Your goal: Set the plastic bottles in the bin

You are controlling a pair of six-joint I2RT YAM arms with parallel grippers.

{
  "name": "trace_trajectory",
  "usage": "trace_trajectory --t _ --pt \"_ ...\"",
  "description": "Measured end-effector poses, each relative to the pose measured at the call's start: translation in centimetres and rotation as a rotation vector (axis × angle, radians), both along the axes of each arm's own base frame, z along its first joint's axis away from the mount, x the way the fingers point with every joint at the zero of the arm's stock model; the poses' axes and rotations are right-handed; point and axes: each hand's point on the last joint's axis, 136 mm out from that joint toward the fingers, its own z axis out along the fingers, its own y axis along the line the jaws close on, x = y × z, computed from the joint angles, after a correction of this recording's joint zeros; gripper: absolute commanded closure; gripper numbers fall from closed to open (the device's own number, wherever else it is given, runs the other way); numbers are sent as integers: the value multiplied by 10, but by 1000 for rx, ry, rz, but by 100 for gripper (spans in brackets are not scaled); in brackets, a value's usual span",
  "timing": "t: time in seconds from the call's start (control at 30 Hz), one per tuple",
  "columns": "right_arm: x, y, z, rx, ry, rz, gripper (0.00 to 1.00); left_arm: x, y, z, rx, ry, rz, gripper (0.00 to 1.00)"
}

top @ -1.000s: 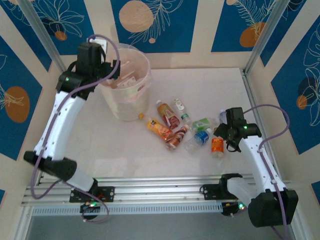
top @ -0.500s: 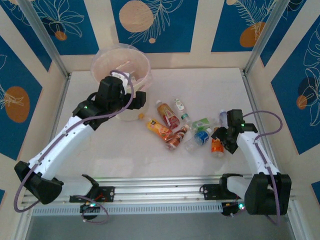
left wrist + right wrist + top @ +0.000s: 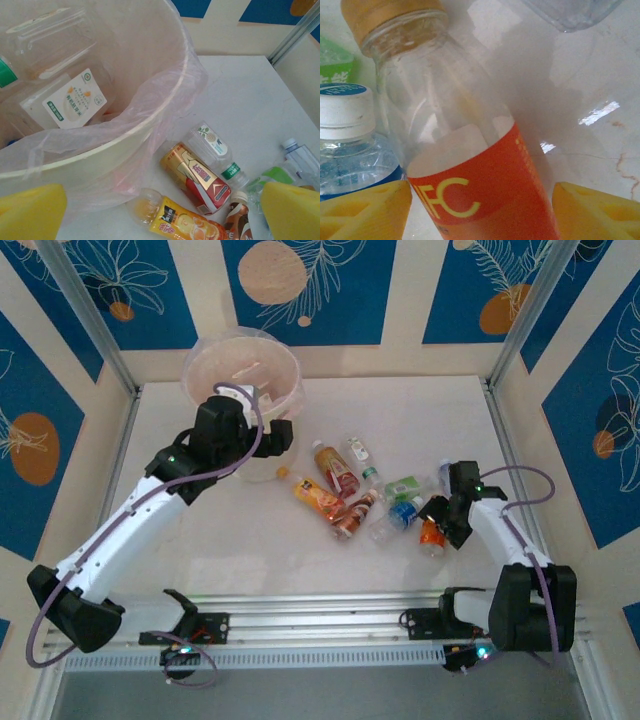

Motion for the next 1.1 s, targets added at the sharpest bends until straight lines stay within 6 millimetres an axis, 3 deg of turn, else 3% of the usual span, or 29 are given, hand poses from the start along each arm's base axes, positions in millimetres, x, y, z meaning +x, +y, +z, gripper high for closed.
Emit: trace_trajectory --t 0.6,0.9,1.1 --pt "2 2 -24 13 56 -5 26 3 -4 -8 4 21 -7 1" --pt "5 2 -24 18 44 -7 41 3 -4 -7 3 20 -7 1" --pt "3 1 -7 11 -8 -8 49 3 -4 -6 2 18 -7 0"
